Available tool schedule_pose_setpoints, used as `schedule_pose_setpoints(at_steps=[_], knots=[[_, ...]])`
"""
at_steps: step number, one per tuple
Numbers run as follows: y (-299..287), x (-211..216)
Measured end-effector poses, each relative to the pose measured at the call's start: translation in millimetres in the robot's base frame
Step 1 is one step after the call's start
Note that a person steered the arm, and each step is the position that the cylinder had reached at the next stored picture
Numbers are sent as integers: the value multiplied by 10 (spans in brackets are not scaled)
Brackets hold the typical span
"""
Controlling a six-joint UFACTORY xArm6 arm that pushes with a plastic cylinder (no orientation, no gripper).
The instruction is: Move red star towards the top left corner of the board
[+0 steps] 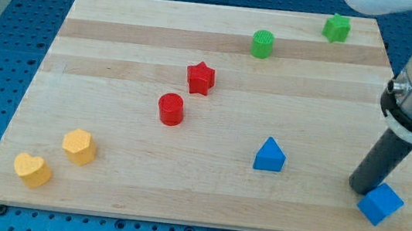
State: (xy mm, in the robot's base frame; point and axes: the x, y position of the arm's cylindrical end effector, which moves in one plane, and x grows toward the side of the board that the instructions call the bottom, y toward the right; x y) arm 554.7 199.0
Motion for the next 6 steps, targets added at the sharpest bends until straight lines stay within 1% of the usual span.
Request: schedule_pose_setpoints(at_steps=[1,2,3,4,5,6], knots=[[-257,-440],[-895,-955],[-1432,-1307],[-2346,-1534],[-2490,-1451],[-3133,-1785]])
